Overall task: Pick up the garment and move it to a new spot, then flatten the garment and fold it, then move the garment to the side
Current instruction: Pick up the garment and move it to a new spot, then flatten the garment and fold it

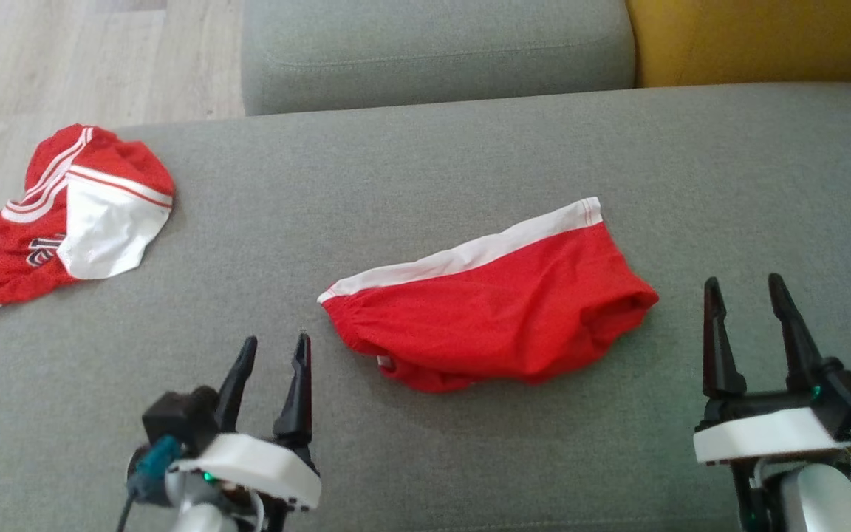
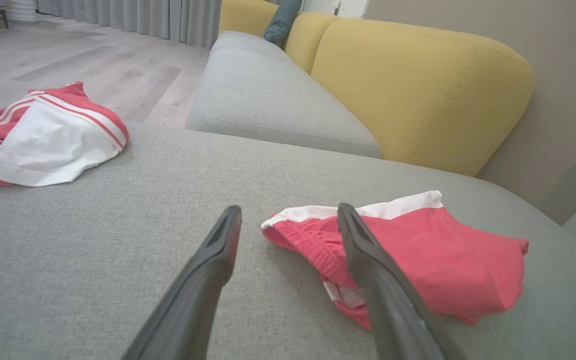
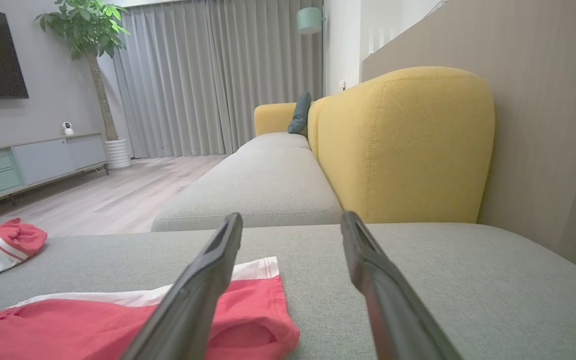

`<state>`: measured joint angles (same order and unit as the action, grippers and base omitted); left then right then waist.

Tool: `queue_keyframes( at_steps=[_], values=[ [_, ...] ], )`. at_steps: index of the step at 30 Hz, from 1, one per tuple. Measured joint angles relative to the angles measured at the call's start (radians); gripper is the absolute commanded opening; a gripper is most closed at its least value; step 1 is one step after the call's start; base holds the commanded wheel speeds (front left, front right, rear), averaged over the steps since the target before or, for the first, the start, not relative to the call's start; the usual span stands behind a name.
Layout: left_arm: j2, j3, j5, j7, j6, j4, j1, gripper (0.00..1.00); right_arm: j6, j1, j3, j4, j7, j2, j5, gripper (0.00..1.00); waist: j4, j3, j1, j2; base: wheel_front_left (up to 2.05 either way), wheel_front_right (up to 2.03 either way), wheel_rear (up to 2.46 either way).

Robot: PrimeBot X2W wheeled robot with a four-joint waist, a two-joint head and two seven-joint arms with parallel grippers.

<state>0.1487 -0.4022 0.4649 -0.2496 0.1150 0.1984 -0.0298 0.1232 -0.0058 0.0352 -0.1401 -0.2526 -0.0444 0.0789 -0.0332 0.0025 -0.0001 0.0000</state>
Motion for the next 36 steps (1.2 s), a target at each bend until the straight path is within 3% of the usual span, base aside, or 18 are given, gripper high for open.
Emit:
queue_keyframes(
  at_steps=[21, 36],
  values=[
    [-0.068, 0.119, -0.122, 0.0, -0.049, -0.032, 0.073, 1.0, 0.0, 0.039, -0.049, -0.035, 0.0, 0.0, 0.018, 1.0, 0.025, -0.01, 0.0, 0.0, 0.0, 0.0, 0.0],
    [-0.086, 0.131, -0.138, 0.0, -0.072, 0.0, 0.073, 1.0, 0.0, 0.039, -0.051, -0.041, 0.0, 0.0, 0.018, 1.0, 0.022, -0.002, 0.0, 0.0, 0.0, 0.0, 0.0]
  ],
)
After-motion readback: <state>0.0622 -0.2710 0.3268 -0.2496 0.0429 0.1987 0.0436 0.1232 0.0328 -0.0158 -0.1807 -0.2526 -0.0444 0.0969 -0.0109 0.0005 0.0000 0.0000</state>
